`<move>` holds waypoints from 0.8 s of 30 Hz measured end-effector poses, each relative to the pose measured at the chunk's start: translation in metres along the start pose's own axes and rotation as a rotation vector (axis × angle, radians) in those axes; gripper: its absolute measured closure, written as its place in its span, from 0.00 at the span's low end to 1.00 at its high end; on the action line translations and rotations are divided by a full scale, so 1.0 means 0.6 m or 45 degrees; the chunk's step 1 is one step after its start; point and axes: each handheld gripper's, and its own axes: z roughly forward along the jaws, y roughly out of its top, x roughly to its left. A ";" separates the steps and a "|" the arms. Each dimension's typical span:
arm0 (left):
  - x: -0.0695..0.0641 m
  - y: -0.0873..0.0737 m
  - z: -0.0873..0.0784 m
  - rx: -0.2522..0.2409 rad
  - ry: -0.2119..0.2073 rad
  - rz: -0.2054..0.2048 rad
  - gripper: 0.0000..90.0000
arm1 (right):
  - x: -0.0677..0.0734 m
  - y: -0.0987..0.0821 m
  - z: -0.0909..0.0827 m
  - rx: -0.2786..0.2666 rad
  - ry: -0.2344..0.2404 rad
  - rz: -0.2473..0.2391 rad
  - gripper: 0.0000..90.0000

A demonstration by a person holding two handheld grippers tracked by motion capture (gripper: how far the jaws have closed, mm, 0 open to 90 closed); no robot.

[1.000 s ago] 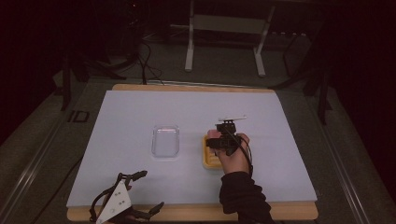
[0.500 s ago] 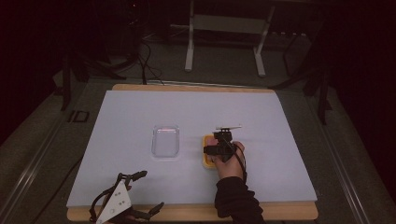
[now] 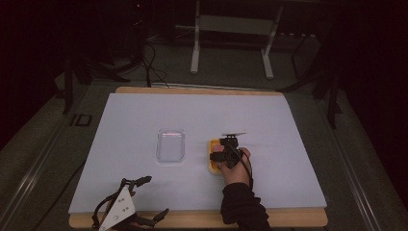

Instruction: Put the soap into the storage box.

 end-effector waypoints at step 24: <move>0.001 -0.001 0.002 0.014 0.000 0.002 0.02 | -0.036 0.049 -0.073 -0.051 0.259 -0.321 0.14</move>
